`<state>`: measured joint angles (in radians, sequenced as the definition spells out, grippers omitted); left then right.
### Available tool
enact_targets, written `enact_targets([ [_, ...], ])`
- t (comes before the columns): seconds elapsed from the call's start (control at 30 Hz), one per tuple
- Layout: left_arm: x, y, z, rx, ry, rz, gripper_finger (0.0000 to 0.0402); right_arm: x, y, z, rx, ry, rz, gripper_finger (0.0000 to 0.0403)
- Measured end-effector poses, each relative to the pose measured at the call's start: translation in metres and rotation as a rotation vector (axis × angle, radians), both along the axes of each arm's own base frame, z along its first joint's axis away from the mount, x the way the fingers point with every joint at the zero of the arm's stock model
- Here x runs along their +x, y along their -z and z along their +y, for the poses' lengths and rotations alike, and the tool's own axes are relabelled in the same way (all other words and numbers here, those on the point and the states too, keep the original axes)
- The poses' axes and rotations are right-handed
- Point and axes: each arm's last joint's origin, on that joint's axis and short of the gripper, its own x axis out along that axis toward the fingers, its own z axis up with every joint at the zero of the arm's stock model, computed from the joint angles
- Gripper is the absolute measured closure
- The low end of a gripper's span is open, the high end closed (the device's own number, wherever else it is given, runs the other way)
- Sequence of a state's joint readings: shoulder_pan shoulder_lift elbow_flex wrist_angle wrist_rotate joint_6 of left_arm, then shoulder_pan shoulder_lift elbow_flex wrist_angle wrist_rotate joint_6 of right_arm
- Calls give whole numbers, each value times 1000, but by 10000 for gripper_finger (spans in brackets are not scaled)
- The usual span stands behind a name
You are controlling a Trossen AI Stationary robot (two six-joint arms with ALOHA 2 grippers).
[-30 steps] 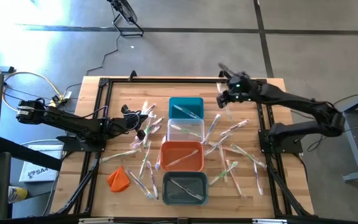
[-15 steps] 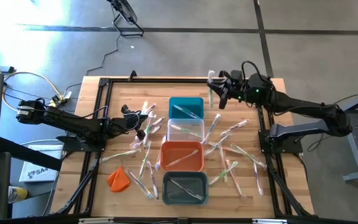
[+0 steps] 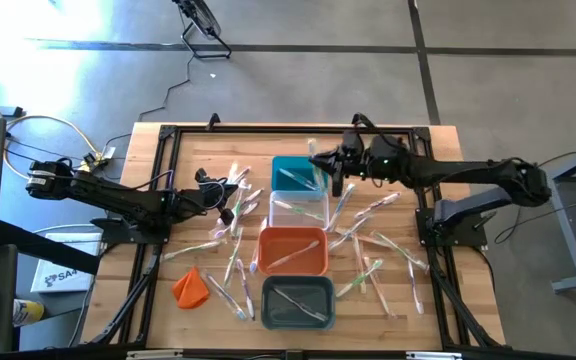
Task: Pick & Place Toothbrushes
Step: Put the green toothbrush into the transparent bin
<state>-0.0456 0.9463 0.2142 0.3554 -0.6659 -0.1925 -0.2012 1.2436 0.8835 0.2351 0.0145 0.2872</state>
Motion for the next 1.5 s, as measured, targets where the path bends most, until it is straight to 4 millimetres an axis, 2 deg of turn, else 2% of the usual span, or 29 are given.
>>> enact_targets([
  [0.33,0,0,0,0,0,0,401,42,8,4,34,-82,148,393],
  [0.6,0,0,0,0,1,0,401,68,34,0,65,-106,265,393],
  [0.73,0,0,0,0,1,0,401,73,47,0,40,-144,317,393],
  [0.93,-1,1,0,1,1,16,401,74,56,0,24,-146,376,393],
  [1.2,-1,4,-1,-10,27,46,401,75,63,2,29,-155,416,393],
  [1.5,-1,4,-1,-12,34,46,401,76,67,13,27,-185,442,393],
])
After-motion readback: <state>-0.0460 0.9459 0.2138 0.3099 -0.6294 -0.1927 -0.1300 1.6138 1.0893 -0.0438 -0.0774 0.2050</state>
